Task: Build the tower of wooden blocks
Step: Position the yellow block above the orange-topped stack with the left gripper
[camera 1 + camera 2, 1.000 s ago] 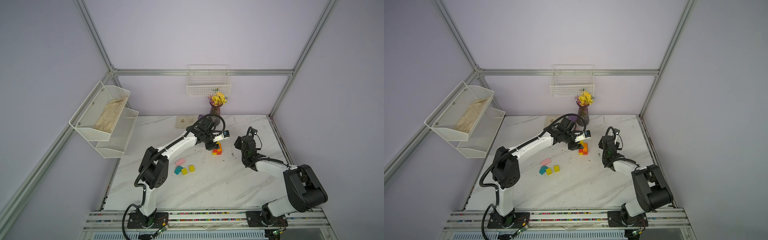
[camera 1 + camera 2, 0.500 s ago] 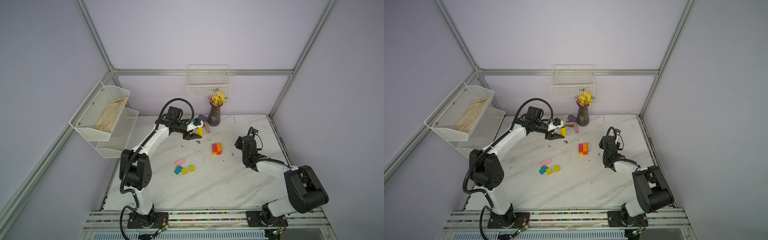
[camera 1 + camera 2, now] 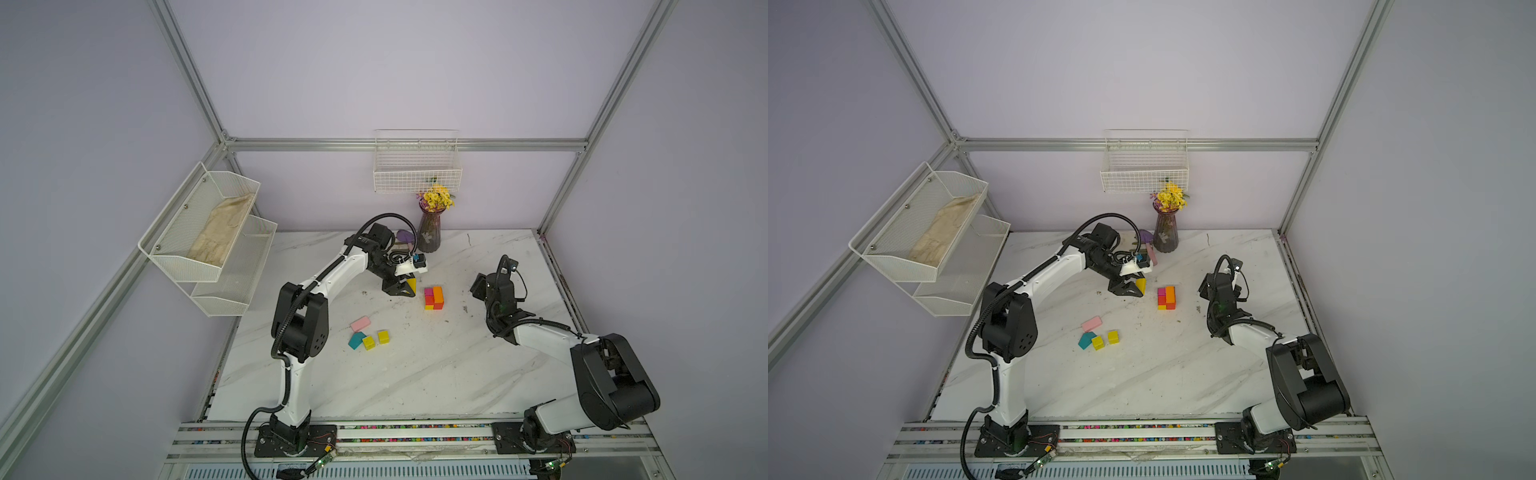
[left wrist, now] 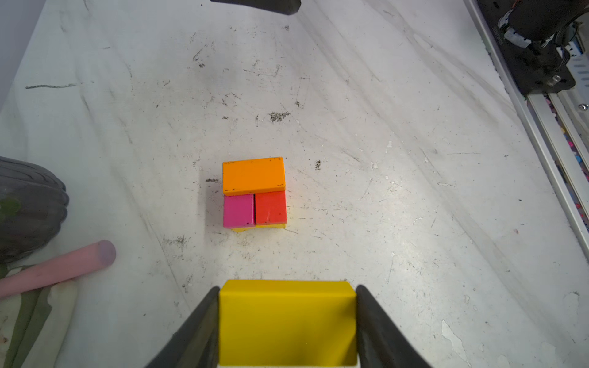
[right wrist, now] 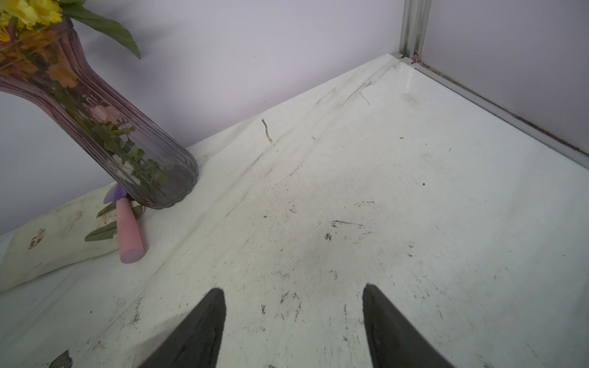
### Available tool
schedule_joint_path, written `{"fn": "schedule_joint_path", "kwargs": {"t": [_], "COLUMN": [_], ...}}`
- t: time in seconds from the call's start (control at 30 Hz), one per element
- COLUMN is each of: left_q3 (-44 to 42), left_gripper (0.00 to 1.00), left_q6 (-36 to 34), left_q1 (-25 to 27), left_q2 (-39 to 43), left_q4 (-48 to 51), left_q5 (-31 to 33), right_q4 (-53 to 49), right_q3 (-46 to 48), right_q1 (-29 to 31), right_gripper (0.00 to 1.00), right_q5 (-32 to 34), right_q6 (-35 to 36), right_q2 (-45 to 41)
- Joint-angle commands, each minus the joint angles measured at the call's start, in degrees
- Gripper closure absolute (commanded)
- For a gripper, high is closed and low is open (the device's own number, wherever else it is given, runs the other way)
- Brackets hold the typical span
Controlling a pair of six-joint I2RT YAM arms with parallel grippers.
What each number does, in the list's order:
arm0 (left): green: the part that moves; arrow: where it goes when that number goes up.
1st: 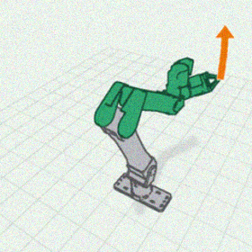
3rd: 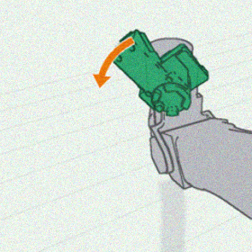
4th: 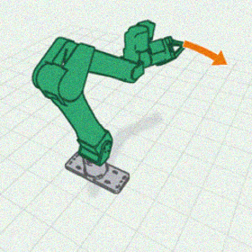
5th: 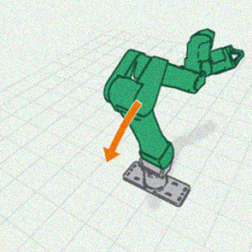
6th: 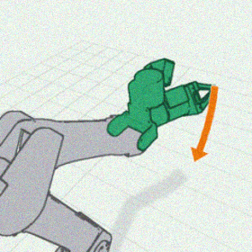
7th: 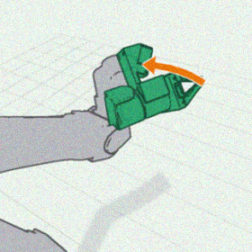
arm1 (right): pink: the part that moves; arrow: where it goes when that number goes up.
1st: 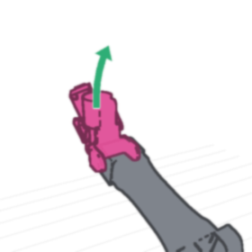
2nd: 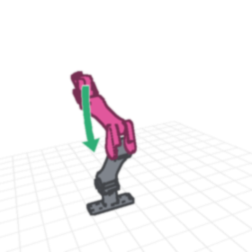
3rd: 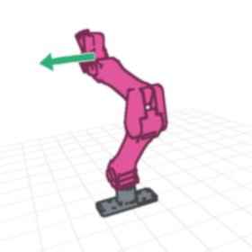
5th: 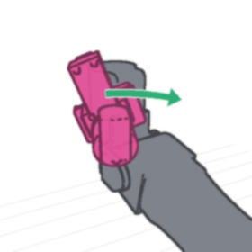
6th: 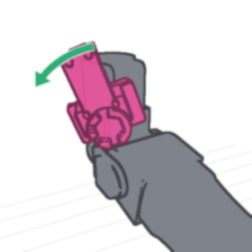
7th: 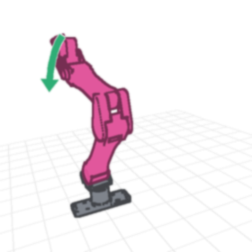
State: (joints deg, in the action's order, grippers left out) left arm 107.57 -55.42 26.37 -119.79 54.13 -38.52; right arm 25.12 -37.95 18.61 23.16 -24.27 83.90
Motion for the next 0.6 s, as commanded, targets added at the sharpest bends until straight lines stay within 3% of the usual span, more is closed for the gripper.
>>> {"fn": "schedule_joint_path", "kwargs": {"t": [0.0, 0.13, 0.57], "left_q3": [9.9, 15.6, 22.3], "left_gripper": [1.0, 1.0, 1.0], "left_q6": [4.3, 6.5, 8.4], "left_q1": [1.0, 1.8, 5.6], "left_q2": [-2.3, -6.0, -13.4], "left_q4": [3.1, 5.4, 8.0], "left_q5": [2.4, 2.8, 8.5], "right_q4": [2.0, 2.0, 2.2], "right_q3": [1.2, 1.1, 1.6], "right_q1": [-0.7, -0.6, -0.9], "right_gripper": [0.3, 0.29, 0.29], "right_q5": [0.4, 0.5, 0.6], "right_q6": [-0.7, -0.7, -1.0], "right_q2": [-1.5, -1.5, -2.0]}}
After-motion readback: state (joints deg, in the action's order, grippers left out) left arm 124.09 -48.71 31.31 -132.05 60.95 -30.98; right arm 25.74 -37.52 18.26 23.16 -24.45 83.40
